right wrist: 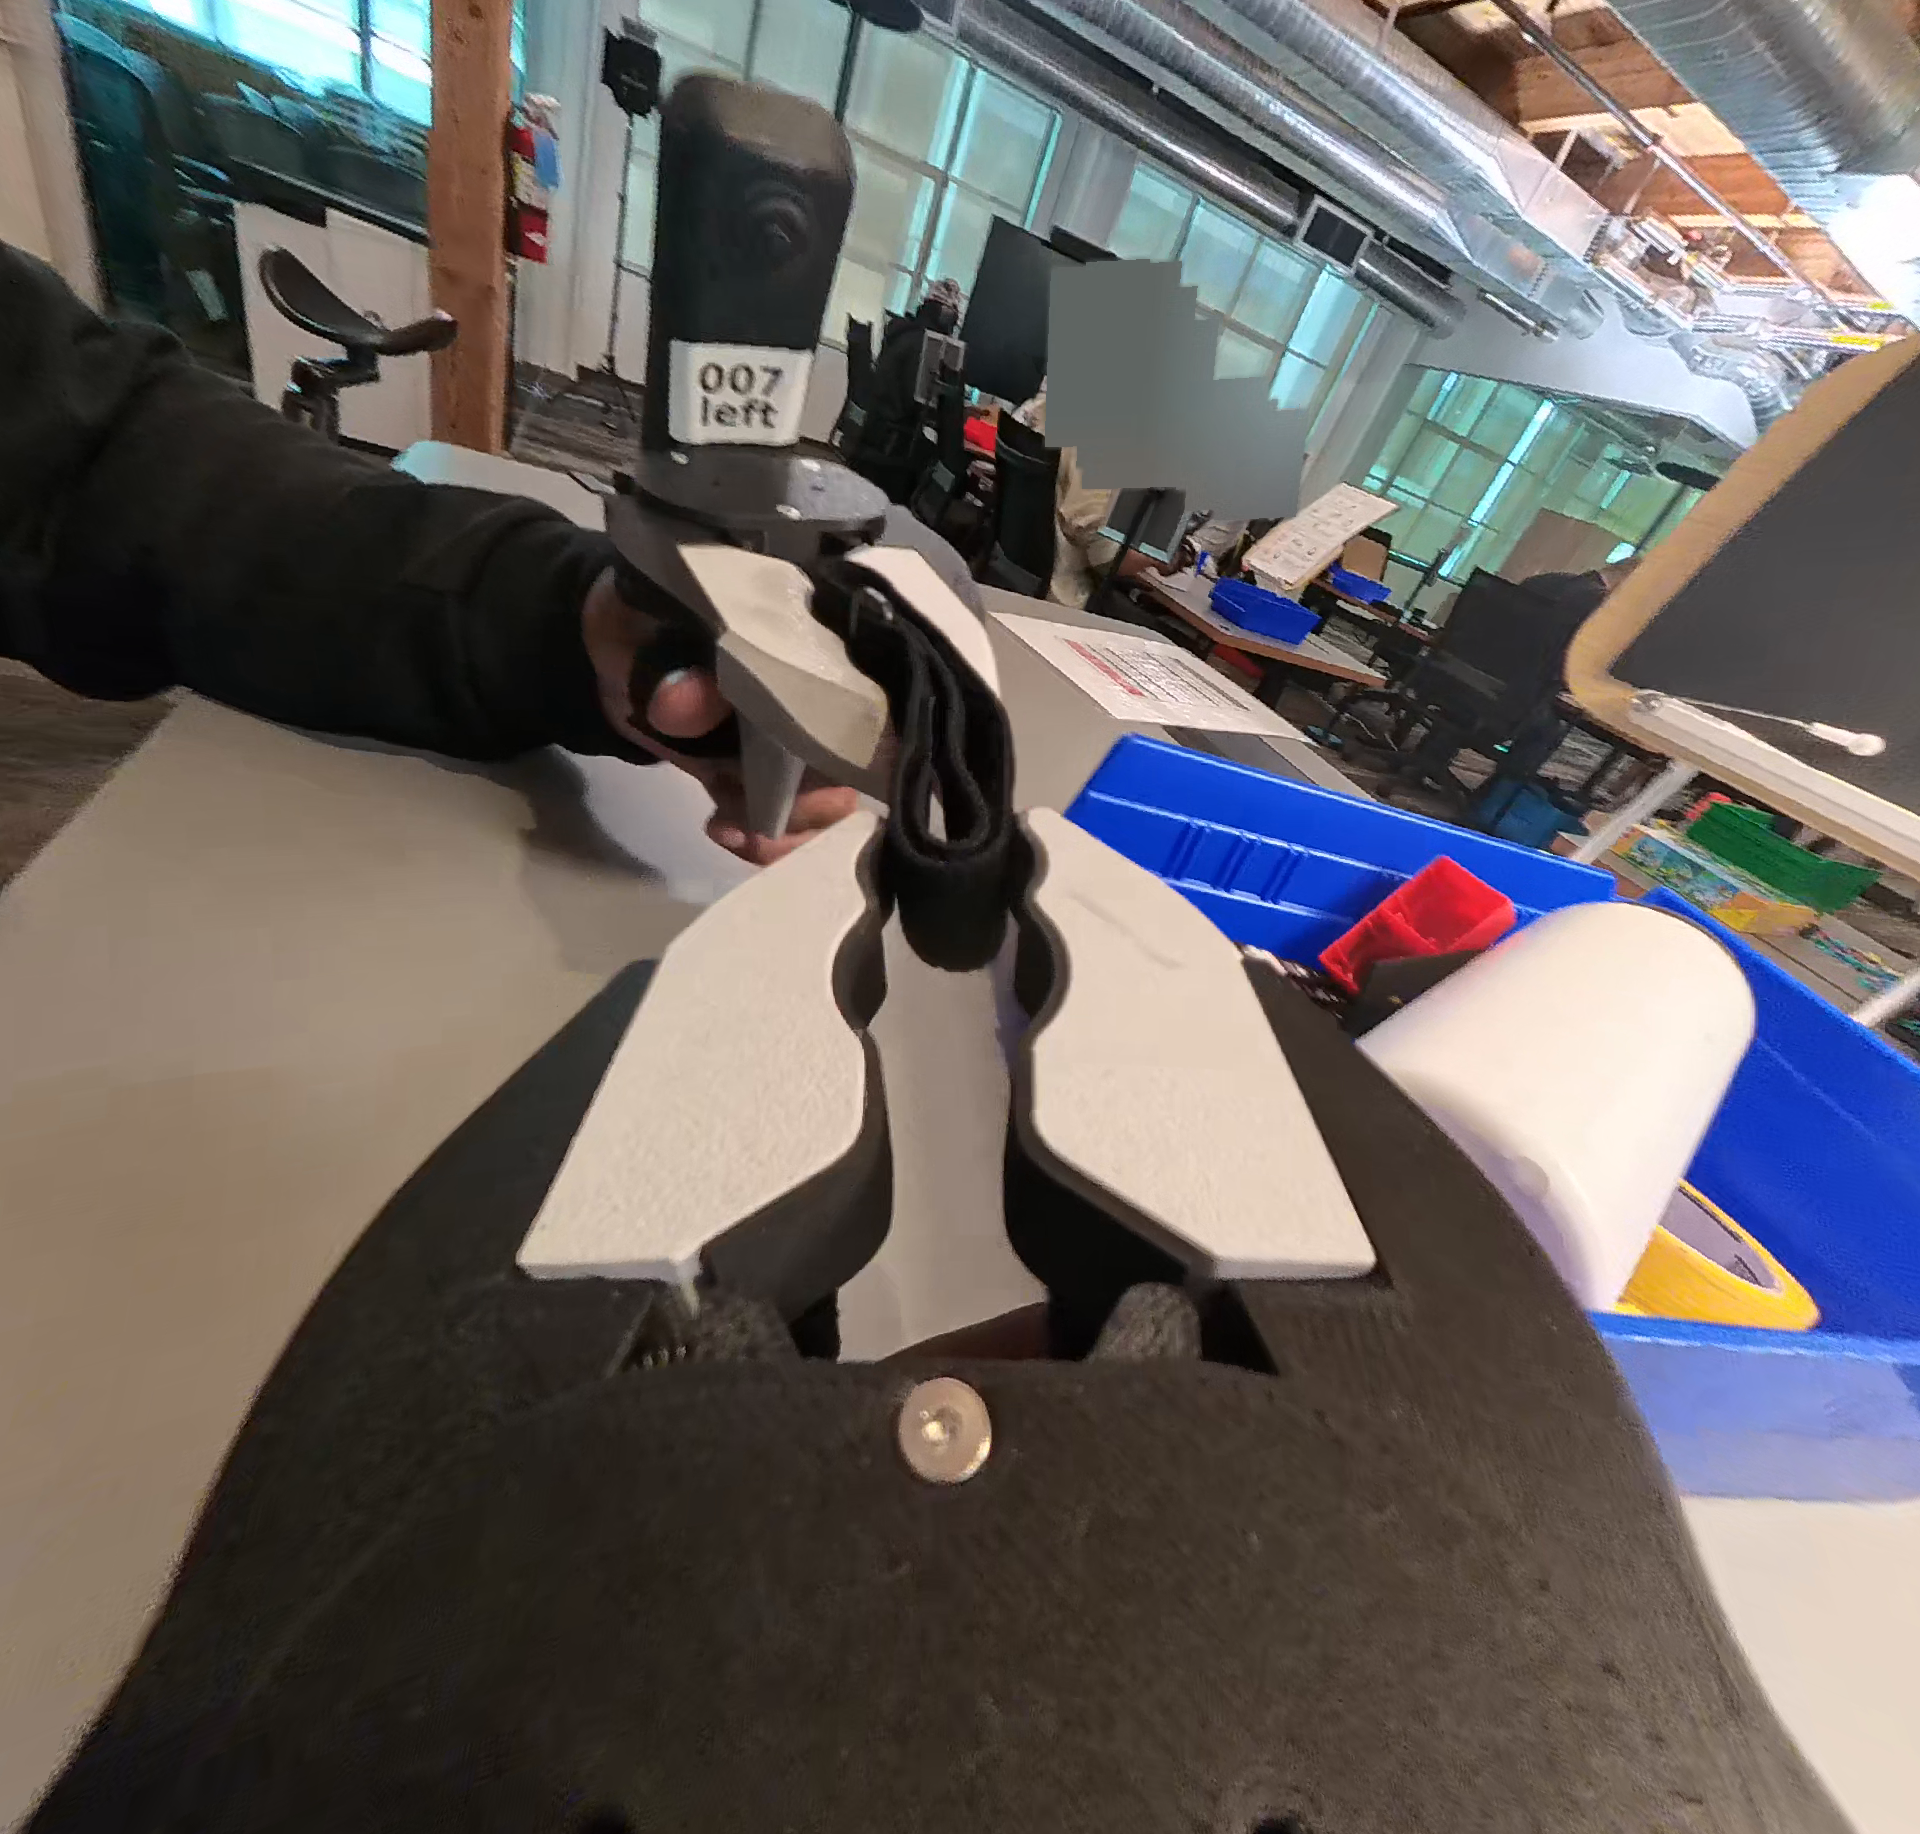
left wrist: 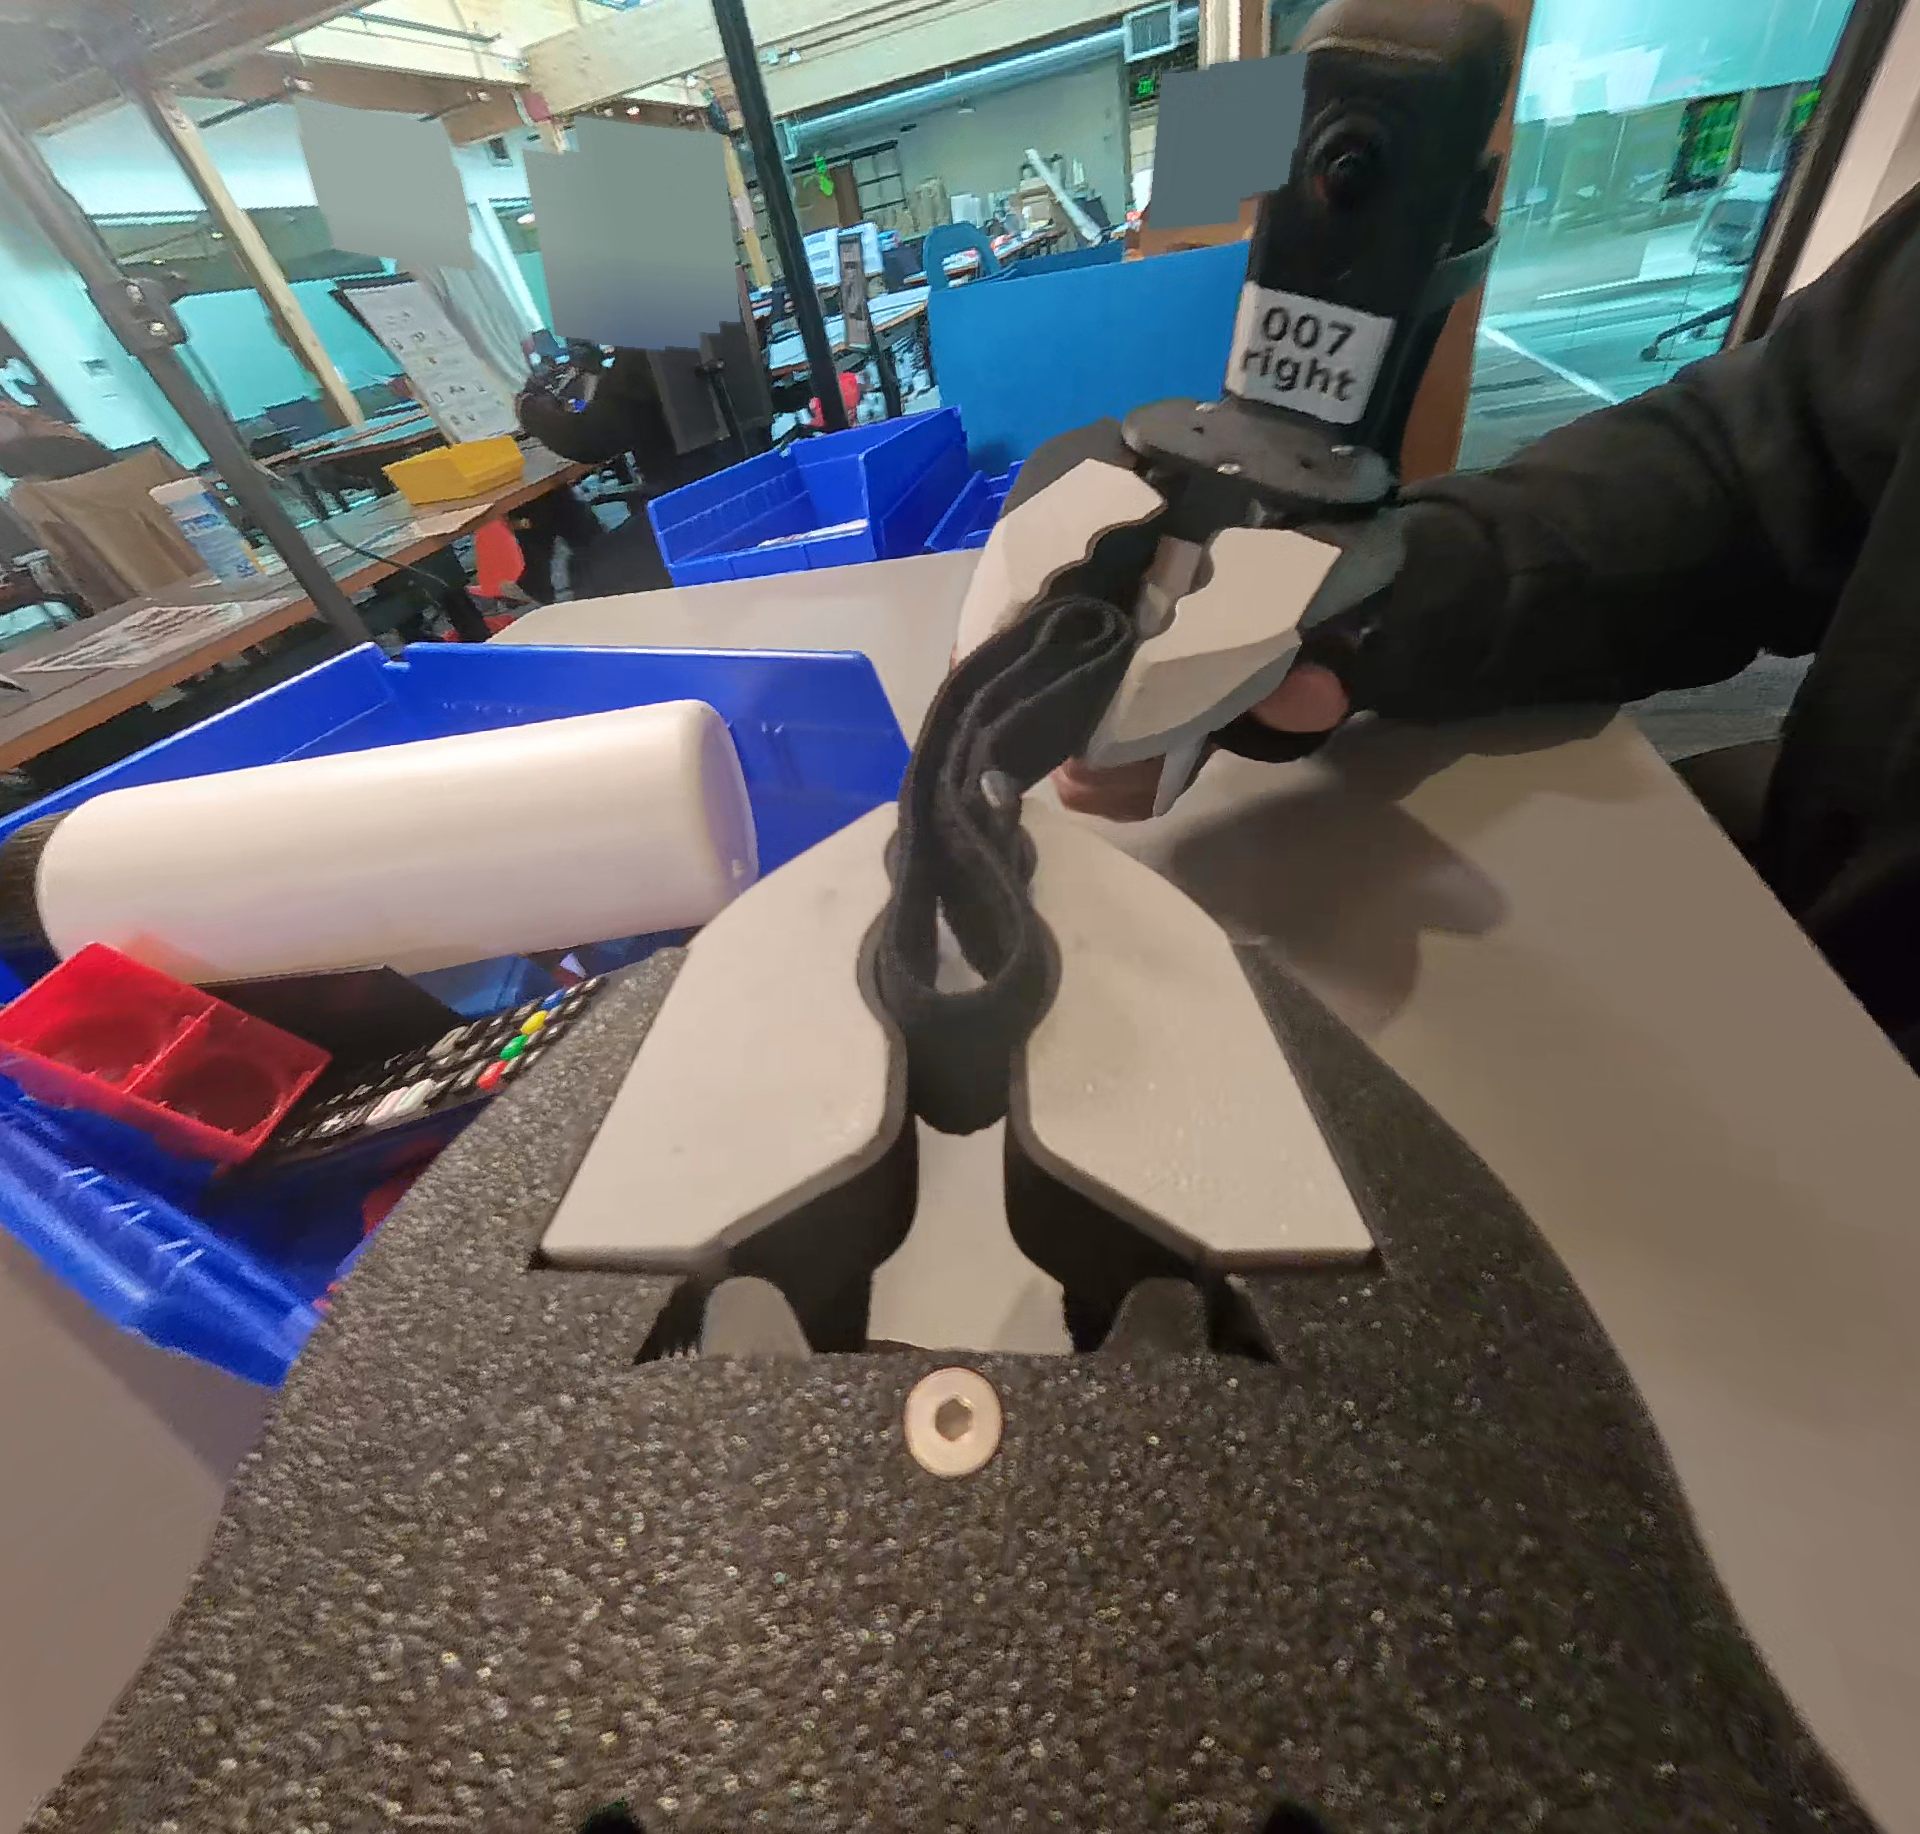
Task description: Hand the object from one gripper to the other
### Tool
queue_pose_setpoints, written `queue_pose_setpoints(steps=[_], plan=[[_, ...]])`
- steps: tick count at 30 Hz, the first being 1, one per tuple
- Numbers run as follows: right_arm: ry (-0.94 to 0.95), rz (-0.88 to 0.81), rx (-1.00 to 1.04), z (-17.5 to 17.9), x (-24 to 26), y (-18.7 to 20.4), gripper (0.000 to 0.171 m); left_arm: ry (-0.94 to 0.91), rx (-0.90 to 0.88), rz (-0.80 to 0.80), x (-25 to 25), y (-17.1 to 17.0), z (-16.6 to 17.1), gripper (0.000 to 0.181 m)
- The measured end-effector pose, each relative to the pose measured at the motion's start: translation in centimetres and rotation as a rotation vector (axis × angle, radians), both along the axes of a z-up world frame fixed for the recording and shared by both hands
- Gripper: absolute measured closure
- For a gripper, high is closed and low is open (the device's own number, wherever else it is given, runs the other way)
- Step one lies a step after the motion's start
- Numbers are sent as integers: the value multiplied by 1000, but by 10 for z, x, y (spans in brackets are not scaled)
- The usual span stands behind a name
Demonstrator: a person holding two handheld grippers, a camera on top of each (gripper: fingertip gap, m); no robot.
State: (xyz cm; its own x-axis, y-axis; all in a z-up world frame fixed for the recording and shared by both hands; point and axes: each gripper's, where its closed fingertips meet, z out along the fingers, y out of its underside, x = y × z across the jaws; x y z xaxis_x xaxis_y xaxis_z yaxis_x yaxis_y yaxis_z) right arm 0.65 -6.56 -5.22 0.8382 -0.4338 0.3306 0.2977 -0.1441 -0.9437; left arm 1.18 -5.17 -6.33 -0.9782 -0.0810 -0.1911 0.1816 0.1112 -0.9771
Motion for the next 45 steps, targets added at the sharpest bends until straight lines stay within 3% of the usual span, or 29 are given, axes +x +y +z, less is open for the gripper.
queue_pose_setpoints(steps=[4,8,10,13,17,20,22,26,30,33,36,40,42,45], plan=[[-153,-193,-109,-4,18,-8,143,-25,22,109,15,3,-1,170],[-508,-447,-309,1,30,-20,140,-78,51,303,41,12,2,170],[-636,-496,-414,-2,30,-16,136,-154,81,368,46,14,2,170],[-680,-508,-491,-11,27,-5,127,-353,151,400,41,10,0,170],[-712,-531,-547,-13,26,1,116,-754,305,423,33,4,-10,170],[-707,-542,-592,-17,27,1,114,-900,333,360,20,-3,-17,170],[-696,-533,-616,-22,28,2,120,-944,337,342,15,-6,-18,170],[-720,-529,-644,-24,28,0,153,-1007,341,332,12,-6,-17,163],[-810,-574,-679,-18,30,-6,161,-913,380,241,11,-3,-28,135],[-989,-616,-768,-11,30,-12,161,-824,456,156,10,4,-43,117],[-1176,-590,-834,-11,23,-9,161,-465,413,16,-5,9,-43,107],[-1285,-531,-836,-15,14,1,161,141,198,-298,-48,17,-8,103],[-1320,-493,-821,-18,7,7,161,312,120,-305,-44,16,5,110],[-1368,-455,-789,-19,-3,16,161,469,219,-259,-36,9,-18,111]])
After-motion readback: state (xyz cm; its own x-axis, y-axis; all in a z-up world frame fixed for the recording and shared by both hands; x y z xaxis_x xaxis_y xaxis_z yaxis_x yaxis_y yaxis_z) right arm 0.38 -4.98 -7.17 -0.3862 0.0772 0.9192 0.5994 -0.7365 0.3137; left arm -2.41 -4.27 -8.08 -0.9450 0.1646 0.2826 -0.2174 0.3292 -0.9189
